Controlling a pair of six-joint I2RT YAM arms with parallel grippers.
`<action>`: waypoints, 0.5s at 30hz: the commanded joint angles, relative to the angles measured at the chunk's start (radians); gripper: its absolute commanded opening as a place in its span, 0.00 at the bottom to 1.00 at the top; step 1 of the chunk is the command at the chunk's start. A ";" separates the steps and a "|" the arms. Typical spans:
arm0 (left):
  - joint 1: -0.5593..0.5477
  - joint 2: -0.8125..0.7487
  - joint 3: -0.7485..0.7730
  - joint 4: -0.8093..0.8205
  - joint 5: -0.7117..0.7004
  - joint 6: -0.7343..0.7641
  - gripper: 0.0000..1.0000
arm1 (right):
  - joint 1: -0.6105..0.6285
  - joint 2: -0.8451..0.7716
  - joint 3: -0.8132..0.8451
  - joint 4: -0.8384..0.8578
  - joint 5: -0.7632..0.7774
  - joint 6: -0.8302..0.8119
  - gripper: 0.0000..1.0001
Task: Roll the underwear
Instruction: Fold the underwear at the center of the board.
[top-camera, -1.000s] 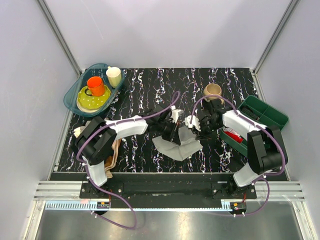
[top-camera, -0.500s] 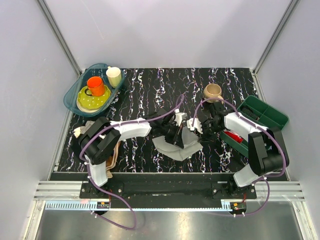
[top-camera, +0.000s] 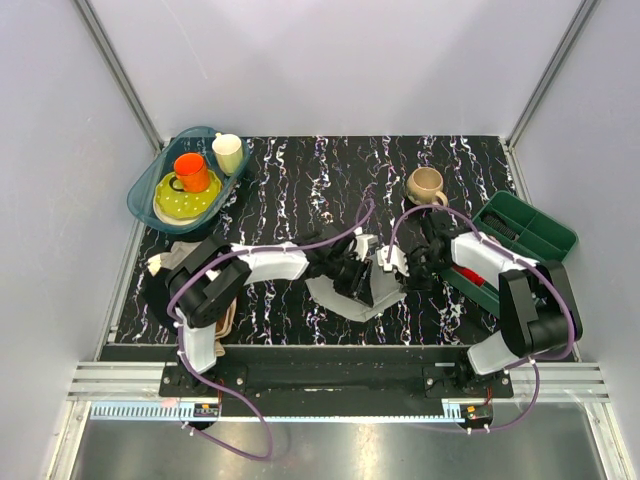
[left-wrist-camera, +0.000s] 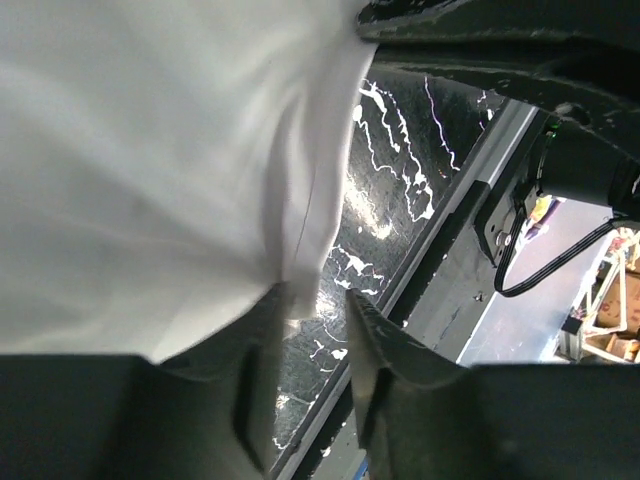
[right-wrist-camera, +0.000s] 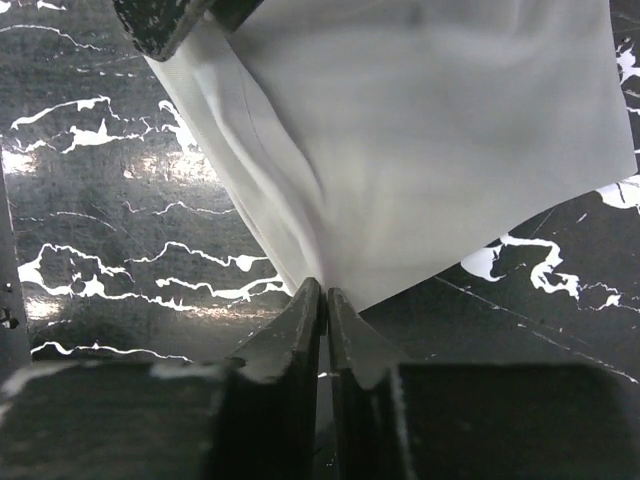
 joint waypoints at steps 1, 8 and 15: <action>-0.008 -0.054 -0.038 0.056 -0.052 -0.009 0.37 | -0.017 -0.065 0.001 -0.016 -0.002 -0.027 0.26; -0.004 -0.444 -0.186 -0.006 -0.424 0.169 0.60 | -0.030 -0.169 0.113 -0.181 -0.066 -0.106 0.52; 0.111 -0.806 -0.495 0.310 -0.365 0.215 0.99 | -0.020 -0.077 0.087 -0.375 -0.217 -0.635 0.86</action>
